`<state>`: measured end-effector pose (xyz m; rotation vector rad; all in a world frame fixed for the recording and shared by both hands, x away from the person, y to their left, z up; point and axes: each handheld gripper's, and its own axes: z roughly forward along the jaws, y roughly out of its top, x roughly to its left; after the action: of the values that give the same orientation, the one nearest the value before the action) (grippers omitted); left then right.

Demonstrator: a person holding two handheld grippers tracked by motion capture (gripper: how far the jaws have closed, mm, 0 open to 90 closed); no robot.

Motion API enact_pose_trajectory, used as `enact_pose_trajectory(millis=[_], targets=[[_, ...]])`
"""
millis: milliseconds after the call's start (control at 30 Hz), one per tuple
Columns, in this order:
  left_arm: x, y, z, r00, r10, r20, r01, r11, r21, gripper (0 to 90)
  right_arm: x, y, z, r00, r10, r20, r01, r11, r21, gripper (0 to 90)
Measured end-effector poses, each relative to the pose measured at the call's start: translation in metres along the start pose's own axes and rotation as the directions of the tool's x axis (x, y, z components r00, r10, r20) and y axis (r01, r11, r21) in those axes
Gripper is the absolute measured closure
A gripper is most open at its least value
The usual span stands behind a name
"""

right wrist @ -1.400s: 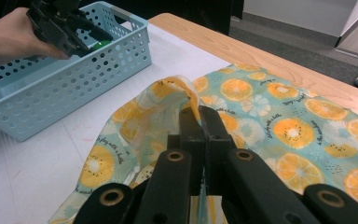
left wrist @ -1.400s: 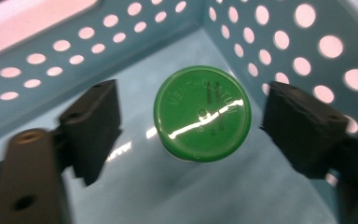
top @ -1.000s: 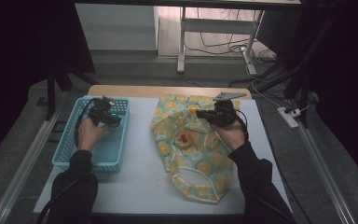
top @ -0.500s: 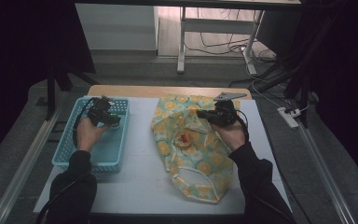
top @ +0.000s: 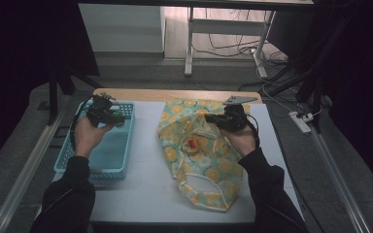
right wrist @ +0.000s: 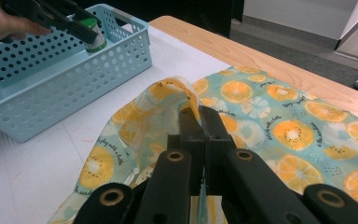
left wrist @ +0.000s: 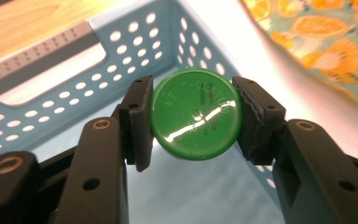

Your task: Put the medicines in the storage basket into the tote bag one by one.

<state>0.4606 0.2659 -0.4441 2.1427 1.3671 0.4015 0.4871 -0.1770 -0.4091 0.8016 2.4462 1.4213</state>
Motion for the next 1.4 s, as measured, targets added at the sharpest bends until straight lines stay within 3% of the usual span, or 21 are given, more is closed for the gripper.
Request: enact_pose_trajectory(millis=[200,500,767,1100,1233,1400], targets=[[-0.007,0.0,-0.014,0.9996,0.02,0.021,-0.02,0.9996,-0.022,52.6,0.0,0.001,-0.001,1.0,0.001,0.0,-0.001,1.0,-0.005,89.8],[-0.026,0.0,-0.028,0.995,0.084,0.054,-0.081,0.9952,-0.055,52.6,0.001,0.002,-0.001,1.0,-0.002,0.002,0.002,1.0,-0.007,89.7],[-0.047,0.007,-0.034,0.9853,0.136,0.104,-0.127,0.988,-0.089,52.7,0.002,0.003,0.001,1.0,-0.008,0.001,0.008,1.0,-0.01,89.8],[-0.089,0.02,-0.022,0.9568,0.227,0.182,-0.213,0.9726,-0.093,52.7,0.004,0.006,0.001,0.9999,-0.011,0.0,0.011,1.0,-0.016,89.8],[-0.105,0.025,-0.015,0.9419,0.26,0.213,-0.245,0.9651,-0.094,52.7,0.004,0.007,0.002,0.9999,-0.016,0.001,0.016,1.0,-0.013,89.8],[-0.128,0.032,-0.006,0.9182,0.299,0.26,-0.28,0.954,-0.106,52.7,0.004,0.007,0.002,0.9999,-0.014,0.003,0.014,1.0,-0.009,89.8]])
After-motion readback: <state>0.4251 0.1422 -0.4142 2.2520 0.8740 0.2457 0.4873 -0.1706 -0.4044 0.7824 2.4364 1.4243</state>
